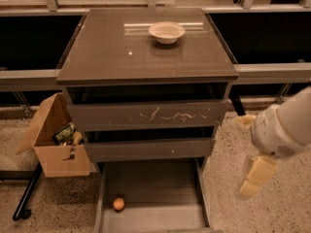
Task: Pick orange from bottom drawer and place on counter
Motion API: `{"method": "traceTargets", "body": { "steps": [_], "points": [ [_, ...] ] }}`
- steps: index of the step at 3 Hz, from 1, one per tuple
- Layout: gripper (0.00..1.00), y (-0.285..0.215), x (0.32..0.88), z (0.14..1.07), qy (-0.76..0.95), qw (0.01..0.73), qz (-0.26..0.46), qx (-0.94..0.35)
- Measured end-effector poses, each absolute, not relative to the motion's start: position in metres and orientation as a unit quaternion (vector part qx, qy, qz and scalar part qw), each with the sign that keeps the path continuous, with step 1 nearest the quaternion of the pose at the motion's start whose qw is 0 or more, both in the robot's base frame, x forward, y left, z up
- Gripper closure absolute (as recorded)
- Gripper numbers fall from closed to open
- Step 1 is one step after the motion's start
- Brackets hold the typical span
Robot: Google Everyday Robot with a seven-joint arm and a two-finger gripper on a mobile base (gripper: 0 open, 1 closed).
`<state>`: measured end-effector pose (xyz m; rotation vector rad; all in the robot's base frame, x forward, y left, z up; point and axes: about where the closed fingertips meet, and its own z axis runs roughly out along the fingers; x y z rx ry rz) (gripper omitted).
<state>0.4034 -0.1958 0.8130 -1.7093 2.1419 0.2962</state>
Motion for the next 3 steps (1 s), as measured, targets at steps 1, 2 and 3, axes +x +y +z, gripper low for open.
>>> {"method": "traceTargets", "body": {
  "steps": [1,2,3],
  "points": [
    [0.00,-0.173,0.384,0.710,0.768,0.214,0.184,-0.575],
    [0.00,-0.169,0.386,0.699,0.764,0.215,0.185,-0.580],
    [0.00,-0.133,0.386,0.619,0.738,0.223,0.201,-0.605]
  ]
}}
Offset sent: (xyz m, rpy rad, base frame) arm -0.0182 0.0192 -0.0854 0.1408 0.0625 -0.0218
